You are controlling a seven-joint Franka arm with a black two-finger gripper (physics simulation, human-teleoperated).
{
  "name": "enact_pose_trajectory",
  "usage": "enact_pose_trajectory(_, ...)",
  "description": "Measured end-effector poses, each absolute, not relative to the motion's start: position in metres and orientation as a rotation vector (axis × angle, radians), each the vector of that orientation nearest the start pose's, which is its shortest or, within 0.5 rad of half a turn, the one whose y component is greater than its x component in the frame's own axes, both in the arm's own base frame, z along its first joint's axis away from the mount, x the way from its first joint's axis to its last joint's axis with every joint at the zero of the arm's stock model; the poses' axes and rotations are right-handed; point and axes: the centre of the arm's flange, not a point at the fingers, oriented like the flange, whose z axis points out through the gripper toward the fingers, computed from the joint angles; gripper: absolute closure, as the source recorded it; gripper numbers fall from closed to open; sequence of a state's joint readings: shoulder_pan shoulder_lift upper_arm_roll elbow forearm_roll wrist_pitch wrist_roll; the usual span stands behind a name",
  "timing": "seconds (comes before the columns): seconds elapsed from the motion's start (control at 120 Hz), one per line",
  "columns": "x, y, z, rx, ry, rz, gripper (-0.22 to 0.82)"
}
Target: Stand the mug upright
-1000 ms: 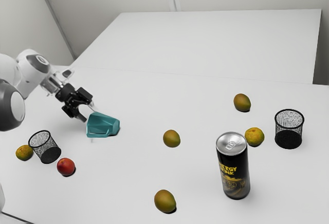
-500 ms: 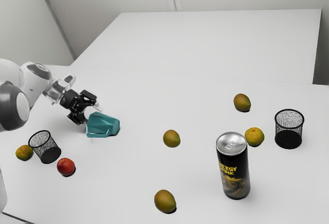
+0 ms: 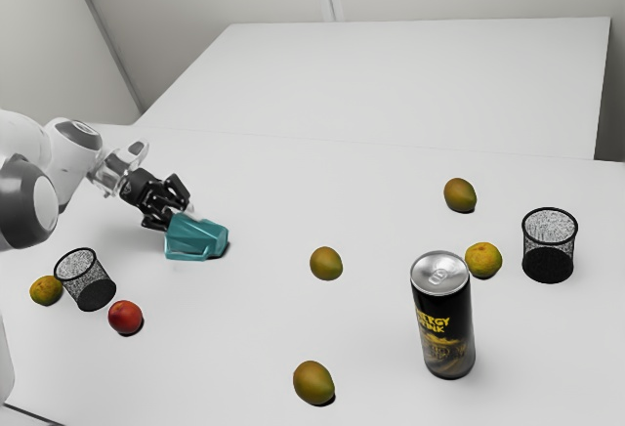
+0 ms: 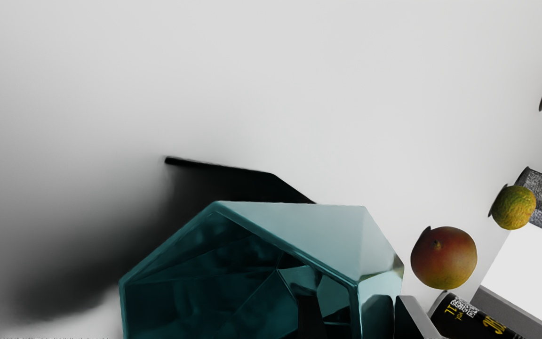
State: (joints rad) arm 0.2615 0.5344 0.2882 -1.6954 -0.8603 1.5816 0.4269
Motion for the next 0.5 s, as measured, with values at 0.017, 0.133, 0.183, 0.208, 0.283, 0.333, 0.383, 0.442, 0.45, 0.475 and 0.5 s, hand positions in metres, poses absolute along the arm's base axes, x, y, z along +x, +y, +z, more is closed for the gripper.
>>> enact_pose_trajectory(0.017, 0.573, 0.236, 0.284, 2.216, 0.48, -0.232, 0.58)
enact_pose_trajectory(0.133, 0.575, 0.231, 0.289, 2.212, 0.48, -0.235, 0.66)
enact_pose_trajectory(0.183, 0.576, 0.229, 0.292, 2.206, 0.48, -0.233, 0.69)
enact_pose_trajectory(0.208, 0.577, 0.227, 0.293, 2.204, 0.479, -0.234, 0.7)
enact_pose_trajectory(0.283, 0.578, 0.224, 0.298, 2.2, 0.474, -0.231, 0.74)
enact_pose_trajectory(0.333, 0.579, 0.222, 0.301, 2.199, 0.472, -0.231, 0.75)
enact_pose_trajectory(0.383, 0.58, 0.218, 0.304, 2.2, 0.468, -0.231, 0.76)
enact_pose_trajectory(0.442, 0.583, 0.212, 0.312, 2.207, 0.455, -0.228, 0.77)
enact_pose_trajectory(0.45, 0.583, 0.211, 0.312, 2.209, 0.454, -0.228, 0.77)
enact_pose_trajectory(0.475, 0.585, 0.208, 0.314, 2.215, 0.451, -0.225, 0.77)
enact_pose_trajectory(0.5, 0.586, 0.205, 0.317, 2.223, 0.447, -0.221, 0.77)
